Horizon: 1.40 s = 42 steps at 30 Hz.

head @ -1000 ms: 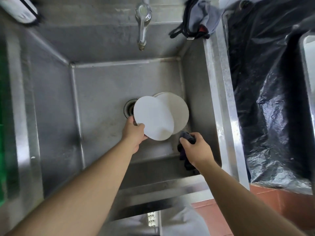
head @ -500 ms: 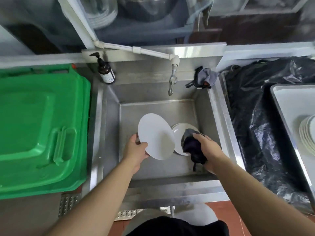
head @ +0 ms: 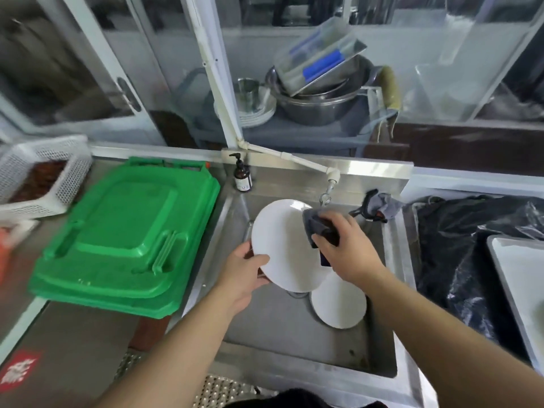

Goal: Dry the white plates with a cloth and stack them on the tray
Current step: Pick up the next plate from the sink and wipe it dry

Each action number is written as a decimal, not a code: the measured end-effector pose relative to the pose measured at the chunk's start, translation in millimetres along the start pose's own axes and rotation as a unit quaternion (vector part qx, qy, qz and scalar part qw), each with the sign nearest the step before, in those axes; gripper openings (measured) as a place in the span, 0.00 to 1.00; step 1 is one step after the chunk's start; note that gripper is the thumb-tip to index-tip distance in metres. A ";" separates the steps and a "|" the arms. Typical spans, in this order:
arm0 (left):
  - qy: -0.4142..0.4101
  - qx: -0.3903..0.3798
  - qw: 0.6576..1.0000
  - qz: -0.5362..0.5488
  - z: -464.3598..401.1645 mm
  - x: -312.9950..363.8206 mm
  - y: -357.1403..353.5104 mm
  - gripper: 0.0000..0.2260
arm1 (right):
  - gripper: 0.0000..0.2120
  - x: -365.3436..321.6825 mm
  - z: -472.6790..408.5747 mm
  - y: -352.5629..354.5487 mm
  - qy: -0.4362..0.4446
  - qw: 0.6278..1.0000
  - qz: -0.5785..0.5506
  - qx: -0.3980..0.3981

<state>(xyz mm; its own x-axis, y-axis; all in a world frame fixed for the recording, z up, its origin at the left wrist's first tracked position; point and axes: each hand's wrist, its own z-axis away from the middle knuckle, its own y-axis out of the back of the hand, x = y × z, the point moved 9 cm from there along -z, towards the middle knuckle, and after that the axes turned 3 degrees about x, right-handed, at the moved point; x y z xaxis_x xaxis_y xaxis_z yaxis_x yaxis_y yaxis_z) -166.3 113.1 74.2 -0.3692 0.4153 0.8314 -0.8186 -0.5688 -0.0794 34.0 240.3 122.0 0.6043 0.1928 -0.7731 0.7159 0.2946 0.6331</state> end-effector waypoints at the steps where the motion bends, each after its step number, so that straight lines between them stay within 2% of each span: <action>1: -0.007 -0.004 1.000 0.005 5.7 6.3 -3.7 0.15 | 0.21 -7.6 -2.9 7.2 0.035 0.998 0.041 0.011; 5: -0.048 -0.012 0.999 0.016 22.7 34.9 -16.2 0.15 | 0.24 -30.2 -9.6 28.7 0.121 0.980 0.154 0.029; 8: -0.087 -0.018 0.996 0.019 30.1 58.6 -24.6 0.16 | 0.22 -40.9 -7.4 38.9 0.130 0.967 0.216 0.048; 12: -0.125 -0.032 0.991 0.027 31.0 86.2 -35.1 0.16 | 0.20 -53.8 11.6 46.3 0.112 0.971 0.194 0.081; 17: -0.128 -0.068 0.989 0.017 29.7 103.2 -37.0 0.18 | 0.23 -95.9 37.6 18.3 0.150 0.980 0.117 0.064; 23: -0.133 -0.108 0.985 -0.017 33.1 105.5 -26.2 0.18 | 0.19 -160.8 1.6 18.1 0.182 0.974 0.090 0.102; 28: -0.144 -0.115 0.983 0.019 32.8 123.6 -17.3 0.17 | 0.20 -209.9 -23.2 22.2 0.233 0.954 0.124 0.140; 32: -0.176 -0.117 0.976 0.054 33.8 148.9 -6.4 0.17 | 0.20 -222.2 -44.3 45.1 0.220 0.941 0.151 0.210; 35: -0.202 -0.113 0.969 0.086 34.7 167.2 -0.1 0.18 | 0.20 -213.7 -58.6 67.5 0.172 0.937 0.191 0.237; 38: -0.221 -0.098 0.965 0.100 32.5 185.3 3.9 0.20 | 0.20 -191.4 -62.2 80.9 0.126 0.941 0.208 0.236; 42: -0.234 -0.078 0.965 0.094 28.7 199.1 4.4 0.23 | 0.19 -159.7 -49.4 69.5 0.083 0.961 0.180 0.193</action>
<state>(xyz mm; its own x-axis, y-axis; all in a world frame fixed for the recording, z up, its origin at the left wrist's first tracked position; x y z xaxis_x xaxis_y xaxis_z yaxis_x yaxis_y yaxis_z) -230.8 173.0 255.2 -0.3082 -0.0707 0.9487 -0.8262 -0.4745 -0.3038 -30.0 276.2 287.4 0.7961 0.3729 -0.4765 0.5663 -0.1818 0.8039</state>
